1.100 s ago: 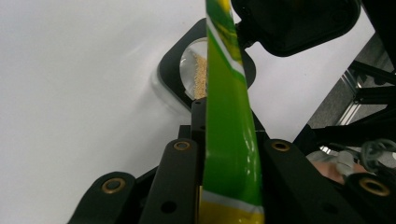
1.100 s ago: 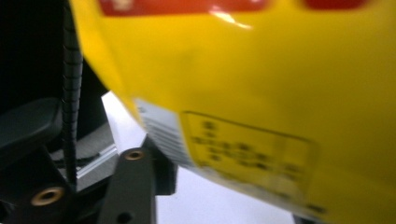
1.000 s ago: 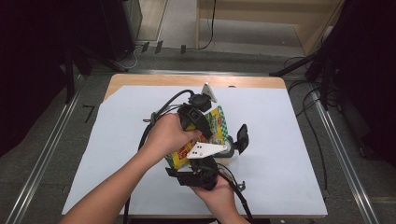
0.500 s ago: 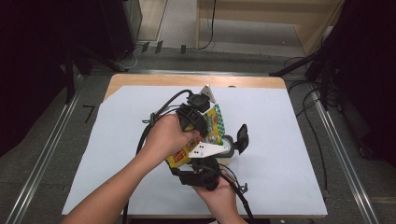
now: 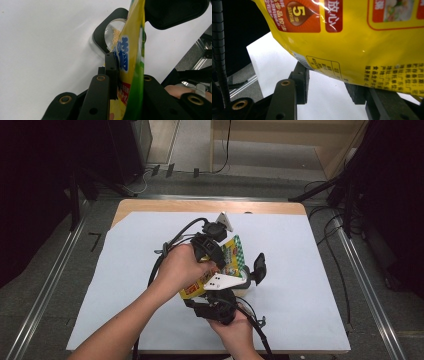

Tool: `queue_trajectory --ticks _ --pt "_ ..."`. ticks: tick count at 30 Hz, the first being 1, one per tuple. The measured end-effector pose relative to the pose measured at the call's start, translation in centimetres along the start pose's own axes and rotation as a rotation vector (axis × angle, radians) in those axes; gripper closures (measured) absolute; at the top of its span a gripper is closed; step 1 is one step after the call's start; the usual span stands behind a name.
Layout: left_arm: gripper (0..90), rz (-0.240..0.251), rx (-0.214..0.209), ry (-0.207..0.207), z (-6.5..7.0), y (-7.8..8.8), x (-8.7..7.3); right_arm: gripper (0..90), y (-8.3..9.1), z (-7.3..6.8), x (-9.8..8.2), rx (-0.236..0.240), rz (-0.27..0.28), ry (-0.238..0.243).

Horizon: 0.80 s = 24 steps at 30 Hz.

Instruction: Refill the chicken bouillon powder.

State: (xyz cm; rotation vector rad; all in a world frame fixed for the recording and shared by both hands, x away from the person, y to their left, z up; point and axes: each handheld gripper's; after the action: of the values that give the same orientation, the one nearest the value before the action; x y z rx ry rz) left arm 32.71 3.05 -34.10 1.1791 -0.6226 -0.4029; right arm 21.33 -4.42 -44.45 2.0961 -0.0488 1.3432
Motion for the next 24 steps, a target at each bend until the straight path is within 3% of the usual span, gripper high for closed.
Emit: queue_trajectory --ticks 8,16,24 --pt "87.2 0.0 0.012 -0.014 0.3 0.0 -0.1 60.4 0.1 0.1 -0.2 0.011 0.016 0.009" --pt "84.7 -0.033 0.029 -0.008 0.9 -0.1 0.9 61.9 0.4 0.5 -0.3 0.07 0.068 -0.034" --pt "83.8 -0.072 0.047 -0.025 1.6 -0.1 2.0 62.6 1.1 0.7 0.0 0.078 0.102 -0.064"
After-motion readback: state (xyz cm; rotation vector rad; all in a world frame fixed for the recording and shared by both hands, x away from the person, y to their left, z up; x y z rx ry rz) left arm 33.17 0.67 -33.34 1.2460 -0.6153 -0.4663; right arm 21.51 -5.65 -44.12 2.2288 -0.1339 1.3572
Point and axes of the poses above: each handheld gripper's, and its own axes: y roughly backward along the jaws, x roughly out of its top, z roughly to its right, and after that the axes turned 1 degree about y, right-handed
